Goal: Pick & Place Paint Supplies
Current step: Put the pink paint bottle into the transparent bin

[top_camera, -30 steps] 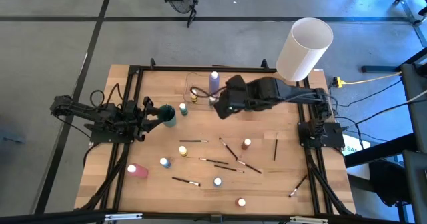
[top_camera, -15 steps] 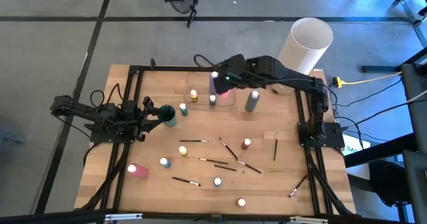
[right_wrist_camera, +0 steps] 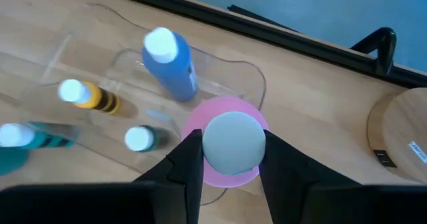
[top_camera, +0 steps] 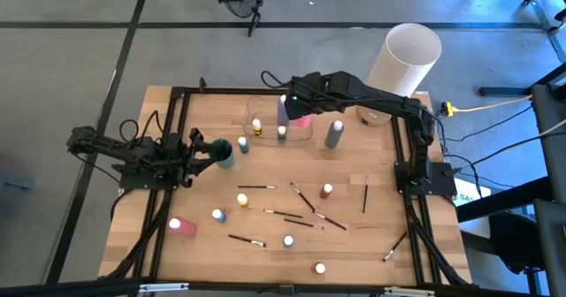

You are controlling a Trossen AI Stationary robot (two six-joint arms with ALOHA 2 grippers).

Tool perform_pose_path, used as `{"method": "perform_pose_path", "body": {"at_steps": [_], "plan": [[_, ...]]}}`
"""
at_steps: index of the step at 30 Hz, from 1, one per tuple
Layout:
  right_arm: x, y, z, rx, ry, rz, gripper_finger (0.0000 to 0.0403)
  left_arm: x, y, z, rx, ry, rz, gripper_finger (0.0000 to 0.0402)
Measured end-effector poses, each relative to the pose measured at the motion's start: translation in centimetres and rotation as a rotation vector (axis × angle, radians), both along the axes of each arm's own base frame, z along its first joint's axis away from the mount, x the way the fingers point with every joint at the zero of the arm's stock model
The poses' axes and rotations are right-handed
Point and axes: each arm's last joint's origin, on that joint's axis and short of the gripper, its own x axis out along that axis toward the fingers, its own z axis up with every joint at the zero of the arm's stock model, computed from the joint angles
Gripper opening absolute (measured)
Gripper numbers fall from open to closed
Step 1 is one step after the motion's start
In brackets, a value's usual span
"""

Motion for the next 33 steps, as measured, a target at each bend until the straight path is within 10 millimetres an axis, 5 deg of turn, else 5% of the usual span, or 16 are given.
{"method": "perform_pose_path", "body": {"at_steps": [33], "plan": [[1.4, -3.0, -6.6, -0.088, 0.018, 0.017, 0.0118, 0.0, 0.0, 0.0, 0.0, 0.0, 0.0, 0.0196]]}}
